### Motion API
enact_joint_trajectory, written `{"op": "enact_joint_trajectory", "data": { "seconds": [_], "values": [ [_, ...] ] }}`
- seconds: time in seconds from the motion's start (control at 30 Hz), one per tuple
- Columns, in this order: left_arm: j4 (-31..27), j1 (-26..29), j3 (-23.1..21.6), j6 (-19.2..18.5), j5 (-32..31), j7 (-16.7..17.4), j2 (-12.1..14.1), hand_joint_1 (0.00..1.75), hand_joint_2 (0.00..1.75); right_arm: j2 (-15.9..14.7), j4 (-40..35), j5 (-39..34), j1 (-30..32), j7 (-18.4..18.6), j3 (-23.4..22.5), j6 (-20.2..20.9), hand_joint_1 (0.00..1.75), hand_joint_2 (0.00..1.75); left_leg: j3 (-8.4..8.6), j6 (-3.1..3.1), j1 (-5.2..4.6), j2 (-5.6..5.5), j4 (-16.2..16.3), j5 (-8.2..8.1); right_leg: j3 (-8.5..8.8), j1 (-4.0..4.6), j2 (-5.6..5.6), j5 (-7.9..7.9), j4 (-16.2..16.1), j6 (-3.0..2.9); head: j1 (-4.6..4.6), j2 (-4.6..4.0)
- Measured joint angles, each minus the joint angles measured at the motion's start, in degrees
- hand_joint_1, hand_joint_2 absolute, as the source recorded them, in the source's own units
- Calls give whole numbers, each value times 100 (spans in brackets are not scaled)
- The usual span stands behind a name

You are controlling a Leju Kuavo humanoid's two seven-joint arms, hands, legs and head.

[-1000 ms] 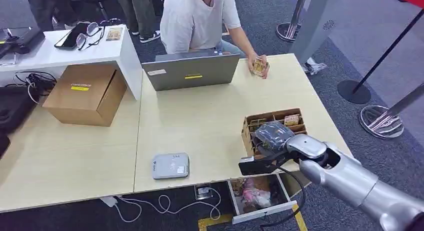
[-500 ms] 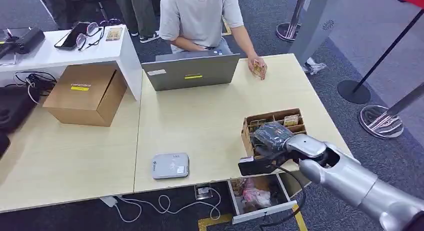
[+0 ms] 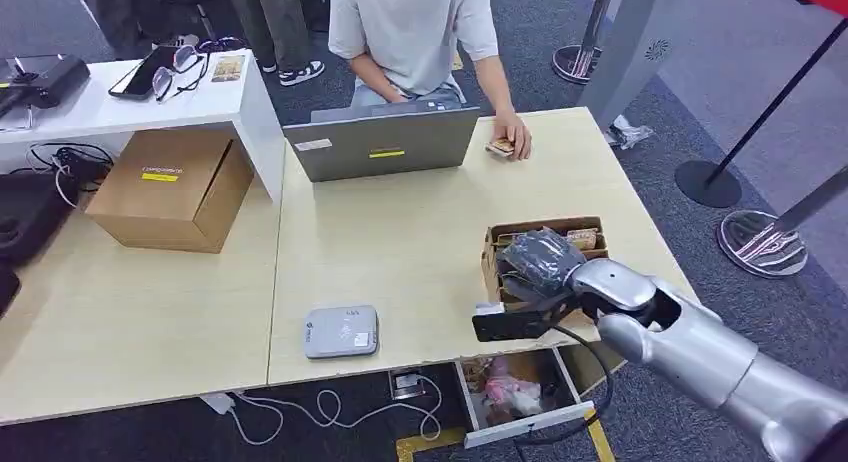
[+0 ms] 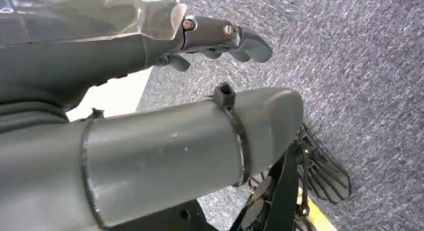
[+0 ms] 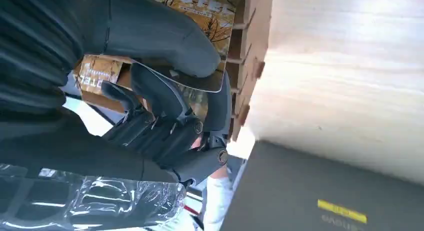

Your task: Pass the card to the sensor for recognition and then transmit it.

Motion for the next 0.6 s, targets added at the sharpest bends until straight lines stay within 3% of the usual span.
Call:
{"op": "enact_joint_trajectory", "data": {
  "seconds": [0.17,0.6],
  "values": [
    [0,32,0,-66,-33,-107,2,0,0,-70,-334,105,0,59,-231,-329,175,175,2,0,-1,0,0,0,0,0,0,0,0,0,0,0],
    [0,70,0,-59,-168,-343,-4,0,0,-275,-1198,297,10,98,-977,-577,175,175,-3,0,0,-1,0,-1,1,0,-2,0,0,0,0,0]
  ]
}}
